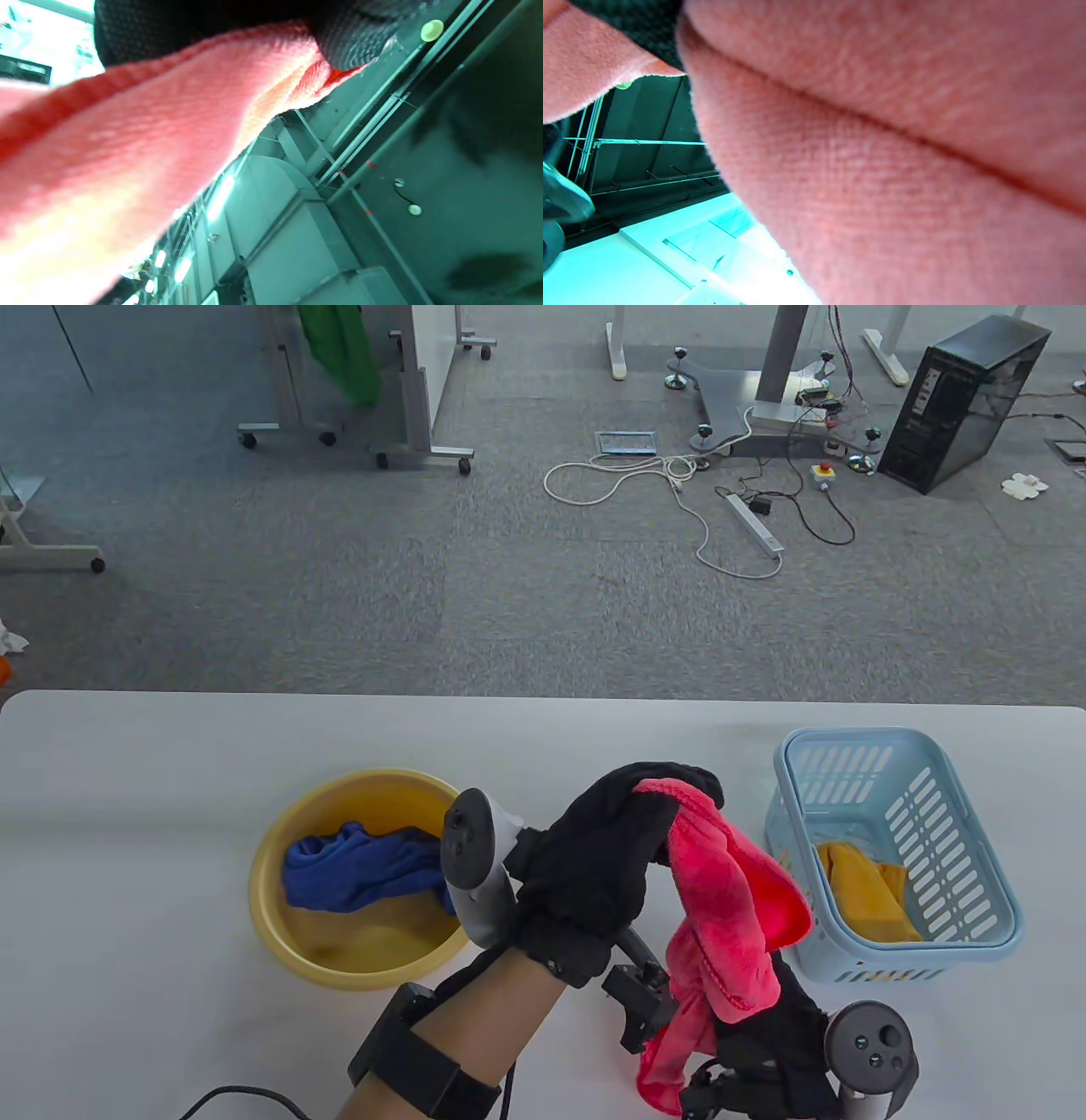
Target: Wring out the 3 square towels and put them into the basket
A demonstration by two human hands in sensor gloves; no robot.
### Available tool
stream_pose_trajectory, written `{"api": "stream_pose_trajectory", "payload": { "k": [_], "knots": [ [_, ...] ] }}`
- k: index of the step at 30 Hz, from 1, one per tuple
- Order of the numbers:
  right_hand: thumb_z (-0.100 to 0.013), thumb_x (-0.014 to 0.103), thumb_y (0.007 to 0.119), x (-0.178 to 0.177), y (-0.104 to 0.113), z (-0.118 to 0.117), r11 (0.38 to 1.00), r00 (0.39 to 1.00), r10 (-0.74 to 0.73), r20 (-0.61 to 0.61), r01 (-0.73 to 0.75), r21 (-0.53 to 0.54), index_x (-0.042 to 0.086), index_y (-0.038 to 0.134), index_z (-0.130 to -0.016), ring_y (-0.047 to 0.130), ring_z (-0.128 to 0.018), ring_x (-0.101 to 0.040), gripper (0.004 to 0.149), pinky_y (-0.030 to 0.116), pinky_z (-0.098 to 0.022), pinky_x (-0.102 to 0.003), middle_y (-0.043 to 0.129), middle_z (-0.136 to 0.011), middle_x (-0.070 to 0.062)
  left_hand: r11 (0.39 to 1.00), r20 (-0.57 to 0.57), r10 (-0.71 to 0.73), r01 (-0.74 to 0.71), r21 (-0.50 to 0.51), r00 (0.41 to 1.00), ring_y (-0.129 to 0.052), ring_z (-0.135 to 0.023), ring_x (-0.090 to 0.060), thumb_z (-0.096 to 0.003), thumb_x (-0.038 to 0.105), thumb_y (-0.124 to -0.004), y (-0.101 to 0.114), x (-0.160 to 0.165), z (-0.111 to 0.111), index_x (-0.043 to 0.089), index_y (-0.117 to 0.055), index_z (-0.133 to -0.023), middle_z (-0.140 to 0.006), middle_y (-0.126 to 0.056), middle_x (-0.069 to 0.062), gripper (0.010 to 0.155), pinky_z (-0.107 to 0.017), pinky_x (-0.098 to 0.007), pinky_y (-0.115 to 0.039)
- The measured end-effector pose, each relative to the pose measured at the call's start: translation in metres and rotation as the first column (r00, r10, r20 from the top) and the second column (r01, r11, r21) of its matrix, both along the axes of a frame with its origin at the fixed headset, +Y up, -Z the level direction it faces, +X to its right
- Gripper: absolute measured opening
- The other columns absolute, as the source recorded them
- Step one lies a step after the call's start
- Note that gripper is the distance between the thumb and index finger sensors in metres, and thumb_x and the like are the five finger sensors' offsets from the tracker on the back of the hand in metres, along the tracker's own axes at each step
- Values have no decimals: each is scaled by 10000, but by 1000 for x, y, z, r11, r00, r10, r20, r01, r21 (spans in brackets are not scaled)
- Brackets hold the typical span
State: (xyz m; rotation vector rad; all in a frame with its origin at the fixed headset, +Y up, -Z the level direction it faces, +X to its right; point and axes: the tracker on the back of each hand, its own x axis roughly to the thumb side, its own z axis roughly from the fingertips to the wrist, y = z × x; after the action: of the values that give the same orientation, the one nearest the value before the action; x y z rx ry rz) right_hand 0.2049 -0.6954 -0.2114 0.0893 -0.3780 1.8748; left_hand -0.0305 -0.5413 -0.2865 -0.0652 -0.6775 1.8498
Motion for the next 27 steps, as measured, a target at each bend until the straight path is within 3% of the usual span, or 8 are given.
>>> {"api": "stream_pose_trajectory", "payload": {
  "k": [16,22,27],
  "knots": [
    [-571,370,857,5,9,3,999,1000,3,23,-4,43,174,669,-991,983,-533,-245,500,709,-671,-589,885,-789,-103,951,-77,-222,198,-239,972,-972,-667,-343,-591,439,-745,-155,-23,-2,199,-824,-934,-943,-858,-131,427,-483,-485,-836],
    [-571,371,856,6,12,5,998,1000,-1,30,-1,56,174,668,-993,980,-531,-243,502,711,-669,-586,886,-786,-100,916,-58,-310,281,-285,949,-965,-671,-360,-590,431,-752,-193,-21,4,183,-826,-933,-939,-855,-148,430,-484,-499,-827],
    [-574,371,854,6,12,5,998,1000,-13,26,12,54,177,664,-994,979,-536,-243,500,718,-665,-577,883,-790,-99,807,-51,-576,557,-198,816,-967,-674,-376,-579,426,-767,-210,-14,13,172,-847,-917,-928,-868,-163,431,-478,-511,-827]
  ]
}}
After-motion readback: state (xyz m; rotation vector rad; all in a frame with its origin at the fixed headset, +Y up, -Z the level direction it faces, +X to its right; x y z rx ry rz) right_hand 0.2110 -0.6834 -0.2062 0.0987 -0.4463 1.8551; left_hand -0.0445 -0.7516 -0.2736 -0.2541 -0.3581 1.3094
